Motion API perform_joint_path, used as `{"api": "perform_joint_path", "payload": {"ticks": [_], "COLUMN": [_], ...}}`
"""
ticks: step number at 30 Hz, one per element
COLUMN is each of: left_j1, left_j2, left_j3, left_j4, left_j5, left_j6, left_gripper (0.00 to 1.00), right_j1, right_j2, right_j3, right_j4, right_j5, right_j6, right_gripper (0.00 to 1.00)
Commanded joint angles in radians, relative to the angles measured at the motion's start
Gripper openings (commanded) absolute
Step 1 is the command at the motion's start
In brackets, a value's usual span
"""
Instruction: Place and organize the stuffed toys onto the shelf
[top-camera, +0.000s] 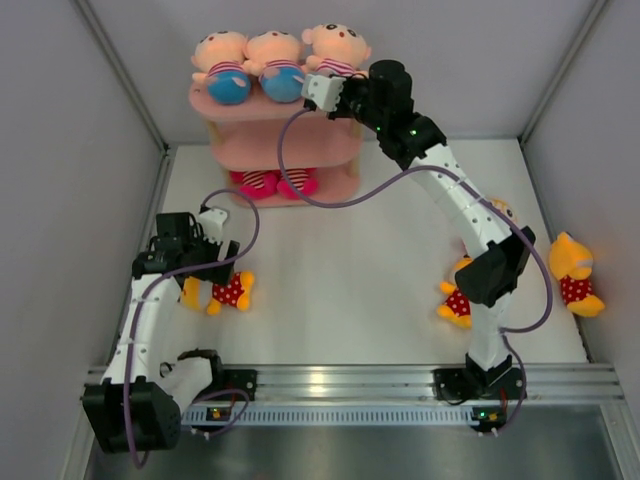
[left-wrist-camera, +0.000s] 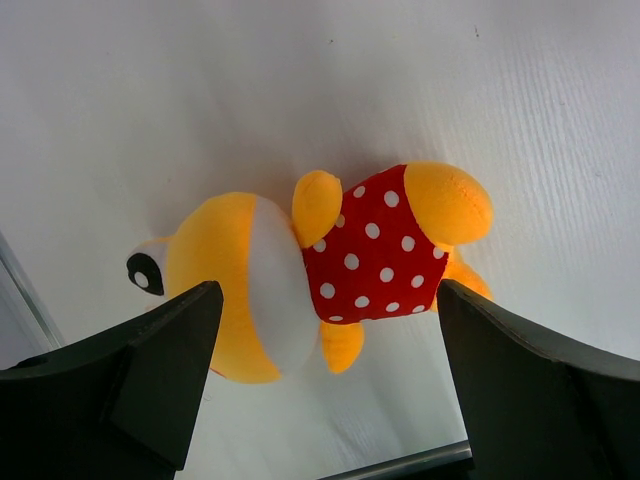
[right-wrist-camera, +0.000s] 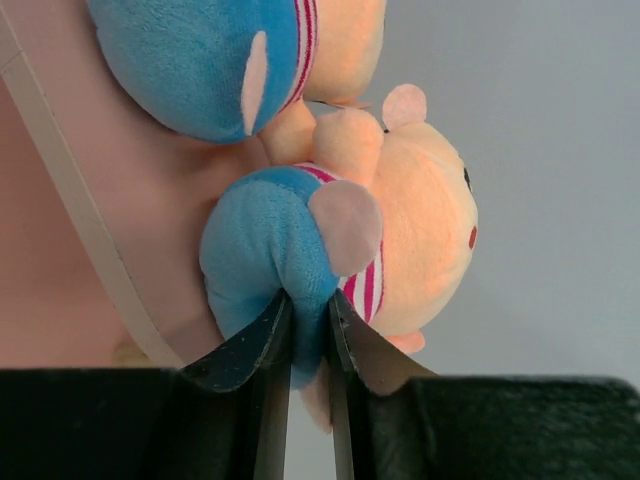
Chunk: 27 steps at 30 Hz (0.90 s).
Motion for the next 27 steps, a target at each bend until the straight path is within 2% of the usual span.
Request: {"api": "perform_joint_path", "payload": {"ticks": [1, 4, 5, 8, 17, 25, 27], "left_j1": [-0.008, -0.006, -0.008, -0.006, -0.008, -0.008, -0.008], "left_j2": [-0.012, -0.015, -0.014, -0.017, -0.018, -0.021, -0.02], "left_j3": [-0.001, 0.002, 0.004, 0.001, -0.002, -0.007, -0.007], "left_j4": [0.033, 0.033, 0.033, 0.033, 0.033, 0.033, 0.033], "left_j5": [-0.008, -0.002, -0.006, -0.009, 0.001, 0.006, 0.007], "left_j6": [-0.004, -0.005, -0.005, -0.004, -0.001, 0.002, 0.004], "left_gripper": [0.94, 0.94, 0.94, 0.94, 0.94, 0.94, 0.94], "right_j1": [-0.007, -0.007, -0.006, -0.001, 0.0, 0.008, 0.013], "right_j2": [0.015, 0.023, 0.023, 0.013, -0.048, -0.143, -0.155], "right_j3": [0.054, 0.054, 0.054, 0.047, -0.022, -0.13, -0.147], "right_j4": [0.012, 0.025, 0.032, 0.045, 0.101, 0.191, 0.202], "right_j5": [-0.038, -0.047, -0.05, -0.05, -0.046, -0.069, -0.07], "right_j6": [0.04, 0.046, 0.043, 0.039, 0.029, 0.02, 0.017], "right_gripper": [0.2, 0.34, 0.48, 0.57, 0.7, 0.77, 0.82]}}
